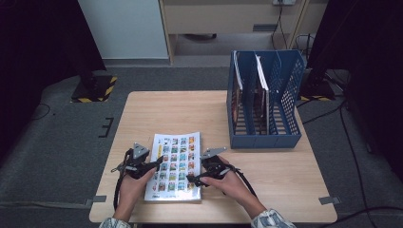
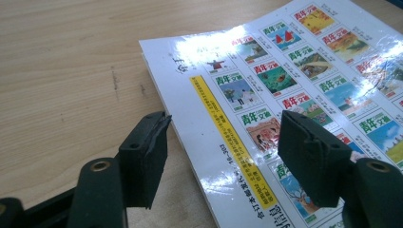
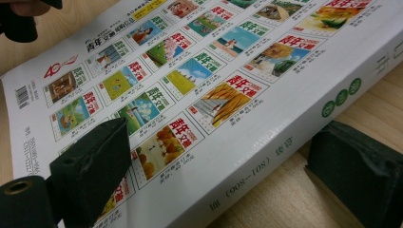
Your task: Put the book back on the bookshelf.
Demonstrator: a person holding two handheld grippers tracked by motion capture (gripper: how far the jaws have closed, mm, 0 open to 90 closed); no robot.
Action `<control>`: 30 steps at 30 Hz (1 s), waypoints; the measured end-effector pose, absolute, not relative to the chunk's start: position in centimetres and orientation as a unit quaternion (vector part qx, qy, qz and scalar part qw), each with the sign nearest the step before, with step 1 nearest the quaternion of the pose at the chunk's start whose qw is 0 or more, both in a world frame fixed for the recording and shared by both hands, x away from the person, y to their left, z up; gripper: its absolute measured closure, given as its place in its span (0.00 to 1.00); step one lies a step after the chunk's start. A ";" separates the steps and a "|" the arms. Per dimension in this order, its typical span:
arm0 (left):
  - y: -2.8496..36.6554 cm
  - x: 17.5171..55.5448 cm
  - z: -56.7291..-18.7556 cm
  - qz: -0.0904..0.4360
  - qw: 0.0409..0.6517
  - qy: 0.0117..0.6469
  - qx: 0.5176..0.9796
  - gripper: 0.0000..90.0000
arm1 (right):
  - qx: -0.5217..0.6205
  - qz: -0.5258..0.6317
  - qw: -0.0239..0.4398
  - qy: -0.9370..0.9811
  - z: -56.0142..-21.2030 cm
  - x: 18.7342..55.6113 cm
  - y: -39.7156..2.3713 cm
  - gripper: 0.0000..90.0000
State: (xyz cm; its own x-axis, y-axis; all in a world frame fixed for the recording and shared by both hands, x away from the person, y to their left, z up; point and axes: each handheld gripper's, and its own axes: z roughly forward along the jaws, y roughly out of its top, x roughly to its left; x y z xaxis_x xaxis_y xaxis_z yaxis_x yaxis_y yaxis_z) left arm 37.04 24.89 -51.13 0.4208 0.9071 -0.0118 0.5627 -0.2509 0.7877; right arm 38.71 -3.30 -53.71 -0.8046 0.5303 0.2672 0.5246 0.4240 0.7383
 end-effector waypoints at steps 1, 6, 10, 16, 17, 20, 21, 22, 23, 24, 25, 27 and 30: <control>24.8 37.0 -51.2 0.233 0.365 0.489 0.757 0.38 | 0.312 0.437 0.004 0.844 -53.7 38.7 -3.3 0.08; 24.8 37.1 -51.7 0.225 0.350 0.494 0.764 0.36 | 0.311 0.438 0.003 0.843 -53.7 38.7 -3.3 0.08; 24.8 37.4 -52.1 0.215 0.367 0.483 0.765 0.32 | 0.310 0.438 0.005 0.844 -53.8 38.7 -3.3 0.08; 24.9 37.3 -52.6 0.186 0.380 0.506 0.751 0.30 | 0.311 0.439 0.006 0.843 -53.8 38.7 -3.3 0.07; 25.1 37.3 -52.6 0.182 0.383 0.508 0.750 0.30 | 0.311 0.439 0.006 0.843 -53.8 38.7 -3.3 0.06; 25.2 37.3 -52.8 0.176 0.389 0.512 0.745 0.30 | 0.313 0.438 0.006 0.843 -53.8 38.8 -3.2 0.06; 25.2 37.3 -52.8 0.175 0.389 0.513 0.745 0.30 | 0.311 0.438 0.008 0.843 -53.8 38.9 -3.2 0.06; 25.2 37.3 -52.8 0.175 0.389 0.514 0.744 0.30 | 0.311 0.438 0.009 0.843 -53.8 39.0 -3.2 0.06; 25.2 37.3 -52.8 0.173 0.391 0.515 0.743 0.30 | 0.312 0.437 0.008 0.844 -53.8 39.1 -3.2 0.06; 25.2 37.3 -52.9 0.171 0.392 0.516 0.742 0.30 | 0.313 0.436 0.008 0.844 -53.8 39.2 -3.1 0.06; 25.2 37.3 -52.9 0.170 0.393 0.516 0.742 0.30 | 0.317 0.433 0.007 0.844 -53.7 39.3 -3.1 0.06; 25.3 37.3 -52.9 0.169 0.393 0.516 0.742 0.30 | 0.317 0.432 0.007 0.844 -53.7 39.5 -3.0 0.06; 25.3 37.4 -52.9 0.168 0.393 0.516 0.742 0.30 | 0.322 0.426 -0.005 0.845 -53.4 40.2 -2.9 0.07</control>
